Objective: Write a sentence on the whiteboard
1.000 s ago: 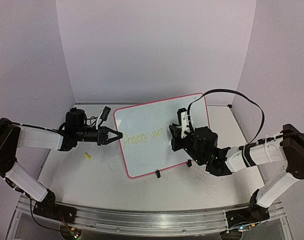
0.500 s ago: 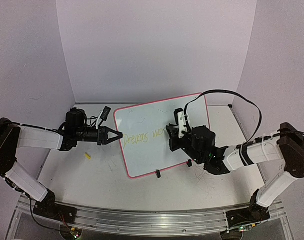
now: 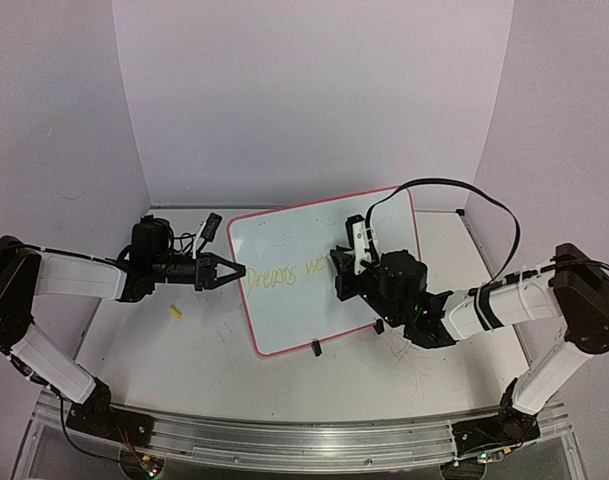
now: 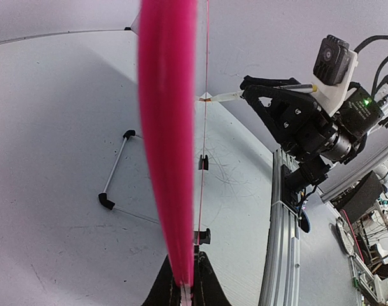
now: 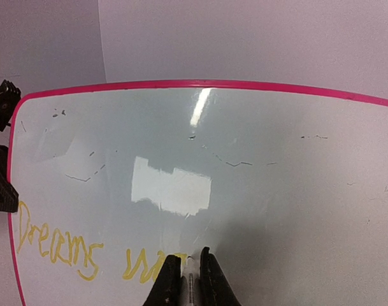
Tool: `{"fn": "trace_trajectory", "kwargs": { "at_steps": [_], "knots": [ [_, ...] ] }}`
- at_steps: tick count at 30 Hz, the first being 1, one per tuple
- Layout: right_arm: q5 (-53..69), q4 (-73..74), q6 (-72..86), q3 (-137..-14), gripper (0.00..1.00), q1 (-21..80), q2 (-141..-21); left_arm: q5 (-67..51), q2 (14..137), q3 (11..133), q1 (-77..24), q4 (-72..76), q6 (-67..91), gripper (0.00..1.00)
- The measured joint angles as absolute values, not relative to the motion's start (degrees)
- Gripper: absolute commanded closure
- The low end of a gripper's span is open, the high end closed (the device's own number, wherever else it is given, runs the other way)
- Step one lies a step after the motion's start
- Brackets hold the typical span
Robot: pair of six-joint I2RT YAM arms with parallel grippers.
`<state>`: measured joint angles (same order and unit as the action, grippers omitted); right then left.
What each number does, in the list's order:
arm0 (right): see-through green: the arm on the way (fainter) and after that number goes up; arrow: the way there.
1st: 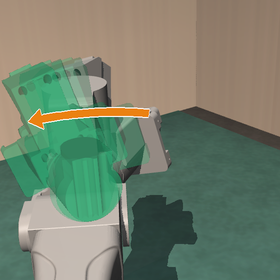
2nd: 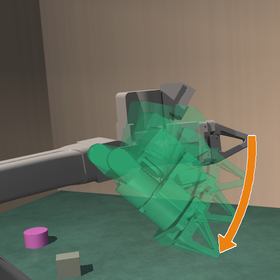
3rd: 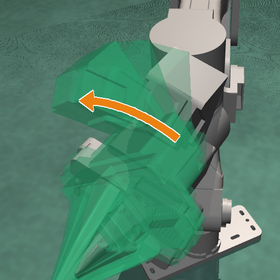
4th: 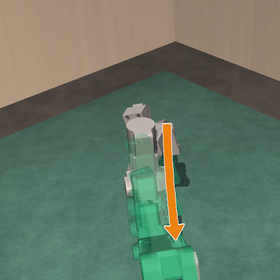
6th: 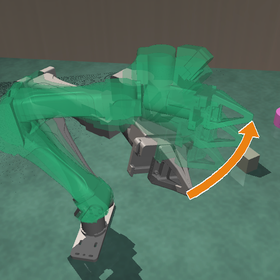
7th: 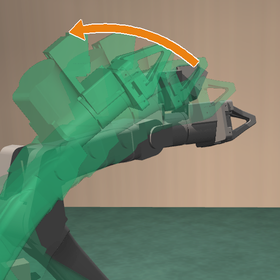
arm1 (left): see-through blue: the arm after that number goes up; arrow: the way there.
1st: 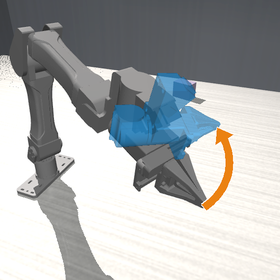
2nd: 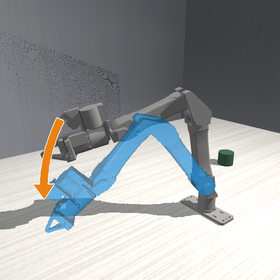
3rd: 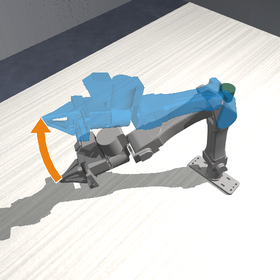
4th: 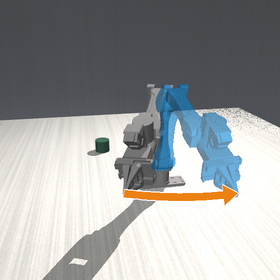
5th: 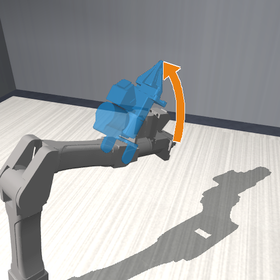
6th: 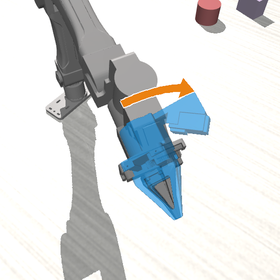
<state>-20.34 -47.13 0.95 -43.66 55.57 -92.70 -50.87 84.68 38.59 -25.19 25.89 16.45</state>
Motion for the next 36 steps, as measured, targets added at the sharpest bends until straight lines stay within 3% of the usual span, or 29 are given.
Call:
{"fn": "trace_trajectory", "kwargs": {
  "at_steps": [36],
  "knots": [
    [-23.25, -44.94, 3.26, -41.99, 1.0, 57.44, -92.57, -50.83, 84.68, 38.59, -25.19, 25.85, 16.48, 1.0]
  ]
}}
